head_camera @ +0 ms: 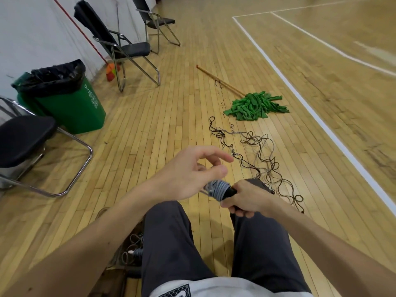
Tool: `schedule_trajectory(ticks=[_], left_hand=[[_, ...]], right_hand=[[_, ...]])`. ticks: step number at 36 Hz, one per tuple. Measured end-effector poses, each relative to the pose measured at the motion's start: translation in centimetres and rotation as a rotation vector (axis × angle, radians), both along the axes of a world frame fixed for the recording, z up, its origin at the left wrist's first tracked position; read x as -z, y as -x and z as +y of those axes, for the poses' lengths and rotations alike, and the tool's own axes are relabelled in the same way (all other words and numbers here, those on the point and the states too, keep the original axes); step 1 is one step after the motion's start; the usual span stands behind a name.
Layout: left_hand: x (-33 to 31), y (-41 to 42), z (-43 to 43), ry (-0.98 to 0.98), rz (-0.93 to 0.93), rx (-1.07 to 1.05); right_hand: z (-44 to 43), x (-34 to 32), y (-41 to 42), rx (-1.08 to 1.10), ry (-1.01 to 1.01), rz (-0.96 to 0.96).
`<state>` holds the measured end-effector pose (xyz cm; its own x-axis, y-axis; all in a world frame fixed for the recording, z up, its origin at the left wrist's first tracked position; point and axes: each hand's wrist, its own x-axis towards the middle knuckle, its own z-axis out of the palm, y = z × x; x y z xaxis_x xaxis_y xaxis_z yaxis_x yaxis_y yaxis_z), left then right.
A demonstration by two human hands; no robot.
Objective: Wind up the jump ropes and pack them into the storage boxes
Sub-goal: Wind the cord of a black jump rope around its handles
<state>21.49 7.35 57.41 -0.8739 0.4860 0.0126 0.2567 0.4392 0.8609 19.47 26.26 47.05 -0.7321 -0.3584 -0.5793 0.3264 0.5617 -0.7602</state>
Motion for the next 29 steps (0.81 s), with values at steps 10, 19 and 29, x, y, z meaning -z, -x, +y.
schedule_trajectory(ticks=[10,19,29], left_hand=[[-1.8,1.9,1.3,-0.302,-0.199,-0.051],[-0.5,3.1,0.5,-0.346,-0.25,-0.072],[1.9,2.9,-0.2,-0.359,-0.329,-0.118]], right_hand=[[-1.5,-1.4,-2.3,-0.294,-0.03,-0.008],[-0.3,-2.9,-4.0,-0.447,-0.001,0.071],[0.2,-5.0,-4.9,-0.478,0.264,0.183]])
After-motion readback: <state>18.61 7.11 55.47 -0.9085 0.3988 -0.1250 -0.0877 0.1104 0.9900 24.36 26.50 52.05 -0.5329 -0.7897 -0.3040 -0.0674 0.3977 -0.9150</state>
